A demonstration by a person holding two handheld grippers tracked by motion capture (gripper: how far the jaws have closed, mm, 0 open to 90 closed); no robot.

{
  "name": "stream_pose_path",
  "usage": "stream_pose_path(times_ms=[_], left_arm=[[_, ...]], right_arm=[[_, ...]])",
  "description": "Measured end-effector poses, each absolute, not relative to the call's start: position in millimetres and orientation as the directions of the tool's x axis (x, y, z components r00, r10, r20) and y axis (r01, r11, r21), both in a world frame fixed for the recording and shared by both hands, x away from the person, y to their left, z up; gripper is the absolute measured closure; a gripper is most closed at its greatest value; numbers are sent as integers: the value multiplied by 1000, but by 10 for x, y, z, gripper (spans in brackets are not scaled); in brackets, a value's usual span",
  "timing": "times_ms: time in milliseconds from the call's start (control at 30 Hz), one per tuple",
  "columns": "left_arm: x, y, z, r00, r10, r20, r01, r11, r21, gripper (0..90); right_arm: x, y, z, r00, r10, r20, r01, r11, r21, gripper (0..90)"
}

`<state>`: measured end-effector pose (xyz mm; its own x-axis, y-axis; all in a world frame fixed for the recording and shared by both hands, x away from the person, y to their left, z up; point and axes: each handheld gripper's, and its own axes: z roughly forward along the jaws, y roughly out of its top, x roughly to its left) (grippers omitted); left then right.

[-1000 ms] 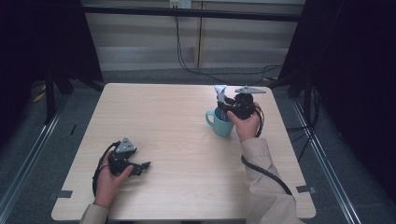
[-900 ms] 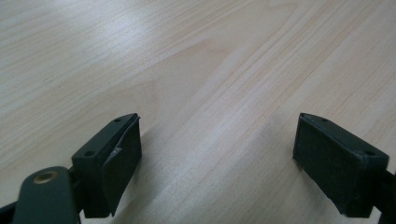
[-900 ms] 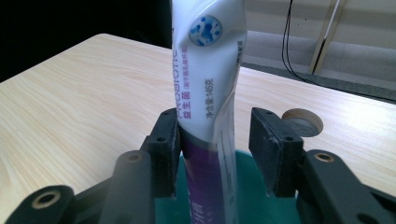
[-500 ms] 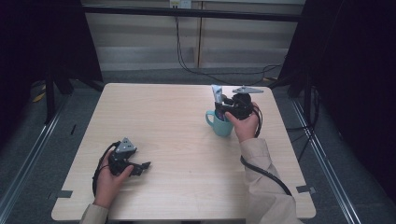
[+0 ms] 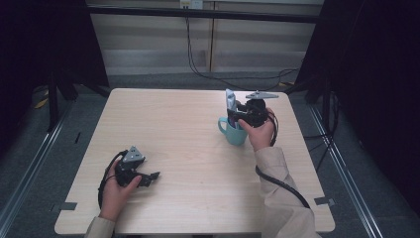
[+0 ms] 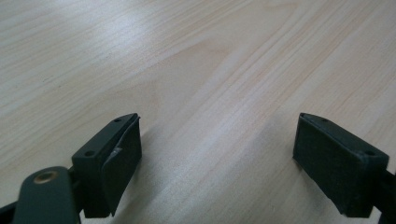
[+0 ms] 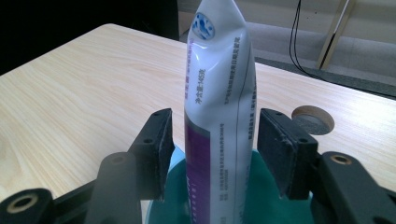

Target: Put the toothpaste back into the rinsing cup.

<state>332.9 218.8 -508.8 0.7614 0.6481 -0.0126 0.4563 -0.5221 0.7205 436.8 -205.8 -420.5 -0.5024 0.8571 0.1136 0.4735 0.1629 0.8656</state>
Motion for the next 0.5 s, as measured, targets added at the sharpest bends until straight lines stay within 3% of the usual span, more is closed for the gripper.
stream_pose_path(times_ms=[500], left_arm=[[3329, 2188, -5088, 761, 648, -13, 456, -522, 721, 152]], right_arm=[[4343, -2023, -4176, -524, 847, 94, 471, 196, 860, 358]])
